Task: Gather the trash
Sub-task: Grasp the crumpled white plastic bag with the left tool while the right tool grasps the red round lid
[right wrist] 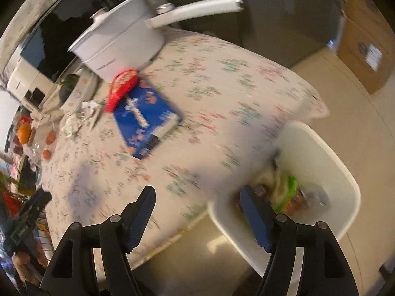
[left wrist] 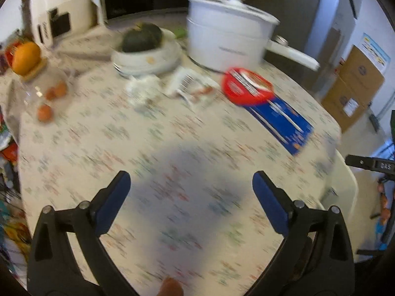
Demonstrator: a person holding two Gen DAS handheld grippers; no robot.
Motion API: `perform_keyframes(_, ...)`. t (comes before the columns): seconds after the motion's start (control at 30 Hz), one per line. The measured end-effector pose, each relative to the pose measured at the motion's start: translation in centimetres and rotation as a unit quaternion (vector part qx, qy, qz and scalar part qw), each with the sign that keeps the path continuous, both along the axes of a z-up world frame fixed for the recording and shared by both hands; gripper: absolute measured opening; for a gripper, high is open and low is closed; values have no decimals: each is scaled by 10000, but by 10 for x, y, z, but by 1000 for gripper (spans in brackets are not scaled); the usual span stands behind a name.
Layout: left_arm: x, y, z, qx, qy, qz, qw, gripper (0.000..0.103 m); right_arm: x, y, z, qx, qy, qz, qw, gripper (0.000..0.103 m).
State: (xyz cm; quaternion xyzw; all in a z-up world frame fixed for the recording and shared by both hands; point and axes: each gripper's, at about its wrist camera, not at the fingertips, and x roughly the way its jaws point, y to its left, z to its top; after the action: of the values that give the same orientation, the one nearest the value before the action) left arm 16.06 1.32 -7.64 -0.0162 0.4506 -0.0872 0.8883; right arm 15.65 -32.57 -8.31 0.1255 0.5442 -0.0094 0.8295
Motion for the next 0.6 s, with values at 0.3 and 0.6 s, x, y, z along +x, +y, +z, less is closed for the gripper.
perform_keyframes(0.3,71,48,-26,-262,-334,441,9981,99,65,30,6,-221,-358,344,9985,73)
perform_keyframes(0.6,140,47,-53,-536,-684,509,9949,83,118,56,-10,-64,-853,673,9941,73)
